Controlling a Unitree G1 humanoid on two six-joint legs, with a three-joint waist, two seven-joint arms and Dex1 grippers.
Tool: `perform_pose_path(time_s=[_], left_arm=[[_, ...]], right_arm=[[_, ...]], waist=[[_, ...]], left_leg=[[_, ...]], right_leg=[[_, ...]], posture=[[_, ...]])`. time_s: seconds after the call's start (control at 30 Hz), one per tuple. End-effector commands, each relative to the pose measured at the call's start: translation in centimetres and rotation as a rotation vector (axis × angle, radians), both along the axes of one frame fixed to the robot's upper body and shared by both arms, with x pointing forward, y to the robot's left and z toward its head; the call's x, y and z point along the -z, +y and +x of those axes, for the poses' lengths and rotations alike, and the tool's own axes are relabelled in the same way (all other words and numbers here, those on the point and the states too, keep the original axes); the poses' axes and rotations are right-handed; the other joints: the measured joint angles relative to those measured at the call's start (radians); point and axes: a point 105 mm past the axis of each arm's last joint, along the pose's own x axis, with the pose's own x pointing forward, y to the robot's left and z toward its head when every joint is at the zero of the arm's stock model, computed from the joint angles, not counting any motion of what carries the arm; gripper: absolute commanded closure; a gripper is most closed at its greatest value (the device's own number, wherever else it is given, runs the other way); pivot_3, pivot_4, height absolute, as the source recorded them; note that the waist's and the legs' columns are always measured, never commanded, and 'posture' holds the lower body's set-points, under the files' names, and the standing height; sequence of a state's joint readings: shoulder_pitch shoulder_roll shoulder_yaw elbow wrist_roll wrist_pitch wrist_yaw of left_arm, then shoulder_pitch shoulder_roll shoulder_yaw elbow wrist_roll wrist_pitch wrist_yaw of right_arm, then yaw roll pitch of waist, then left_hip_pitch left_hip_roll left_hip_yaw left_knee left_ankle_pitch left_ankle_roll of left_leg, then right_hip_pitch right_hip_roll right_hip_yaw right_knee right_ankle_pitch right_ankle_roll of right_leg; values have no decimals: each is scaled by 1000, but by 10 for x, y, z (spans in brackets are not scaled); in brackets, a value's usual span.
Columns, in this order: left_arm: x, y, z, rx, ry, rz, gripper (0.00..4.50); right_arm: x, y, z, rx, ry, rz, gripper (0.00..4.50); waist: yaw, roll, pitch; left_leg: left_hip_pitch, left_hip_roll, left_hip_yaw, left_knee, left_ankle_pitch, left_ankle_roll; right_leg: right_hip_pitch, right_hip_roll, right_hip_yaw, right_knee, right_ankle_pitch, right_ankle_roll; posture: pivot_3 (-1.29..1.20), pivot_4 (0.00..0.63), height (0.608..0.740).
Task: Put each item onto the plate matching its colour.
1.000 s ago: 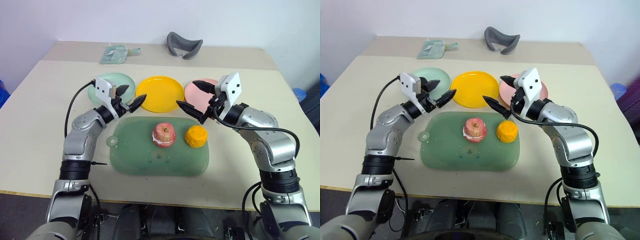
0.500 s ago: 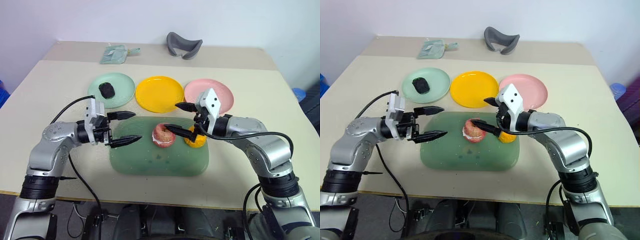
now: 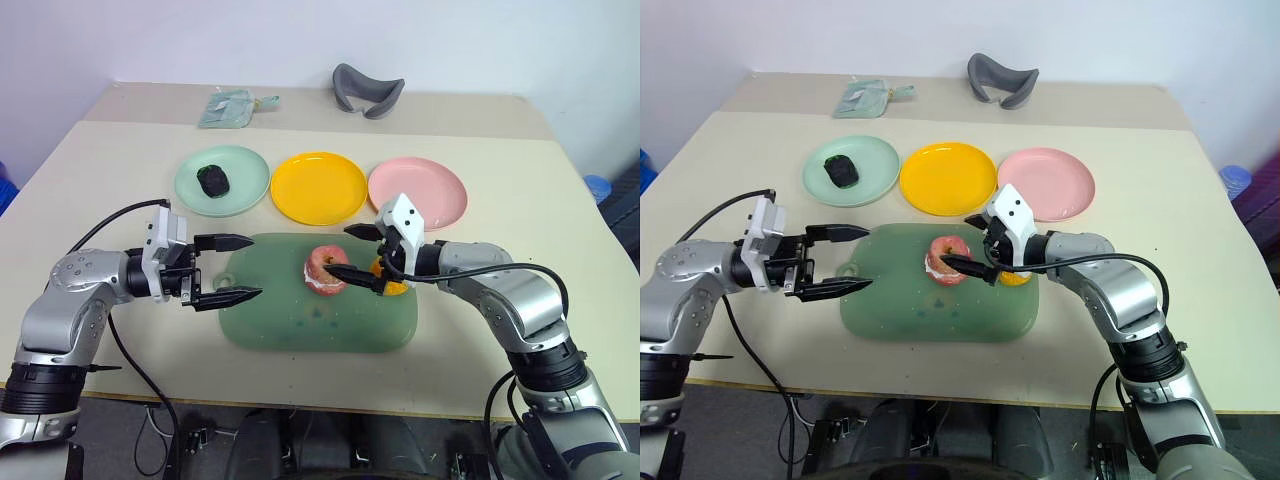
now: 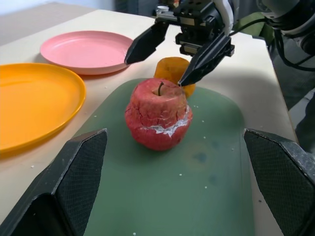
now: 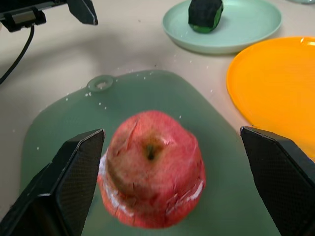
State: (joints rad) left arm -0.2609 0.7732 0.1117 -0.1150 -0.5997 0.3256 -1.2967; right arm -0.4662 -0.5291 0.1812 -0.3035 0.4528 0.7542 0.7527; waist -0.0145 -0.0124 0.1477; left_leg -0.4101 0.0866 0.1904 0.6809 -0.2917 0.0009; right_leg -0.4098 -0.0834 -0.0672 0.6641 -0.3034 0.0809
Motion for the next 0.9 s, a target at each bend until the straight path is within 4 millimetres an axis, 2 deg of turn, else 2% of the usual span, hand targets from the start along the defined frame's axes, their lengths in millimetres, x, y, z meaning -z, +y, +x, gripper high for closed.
perform_pose_path(time_s=[0.03,0.33,0.73,0.83,0.9], left_arm=[[-9,-2,-2,6,-39,-6,16],[-10,-3,-1,9,-41,-2,16],[-10,-4,-2,-4,-44,-6,16],[-10,-5,-3,-8,-45,-7,0],[-10,-5,-3,-10,-43,-7,0]], right_arm=[[-2,1,-6,-25,-9,-4,0],[9,1,-5,-25,16,-11,0],[11,-3,3,-16,13,-12,0],[11,-2,3,-19,9,-11,754],[11,-2,3,-21,8,-12,754]], waist=[[1,0,0],[0,0,0],[0,0,0],[0,0,0],[0,0,0]], left_leg=[[0,0,0,0,0,0],[0,0,0,0,0,0],[0,0,0,0,0,0],[0,0,0,0,0,0],[0,0,0,0,0,0]], right_leg=[[0,0,0,0,0,0],[0,0,0,0,0,0],[0,0,0,0,0,0],[0,0,0,0,0,0],[0,0,0,0,0,0]], posture=[[0,150,740],[0,150,740],[0,150,740],[0,150,740],[0,150,740]])
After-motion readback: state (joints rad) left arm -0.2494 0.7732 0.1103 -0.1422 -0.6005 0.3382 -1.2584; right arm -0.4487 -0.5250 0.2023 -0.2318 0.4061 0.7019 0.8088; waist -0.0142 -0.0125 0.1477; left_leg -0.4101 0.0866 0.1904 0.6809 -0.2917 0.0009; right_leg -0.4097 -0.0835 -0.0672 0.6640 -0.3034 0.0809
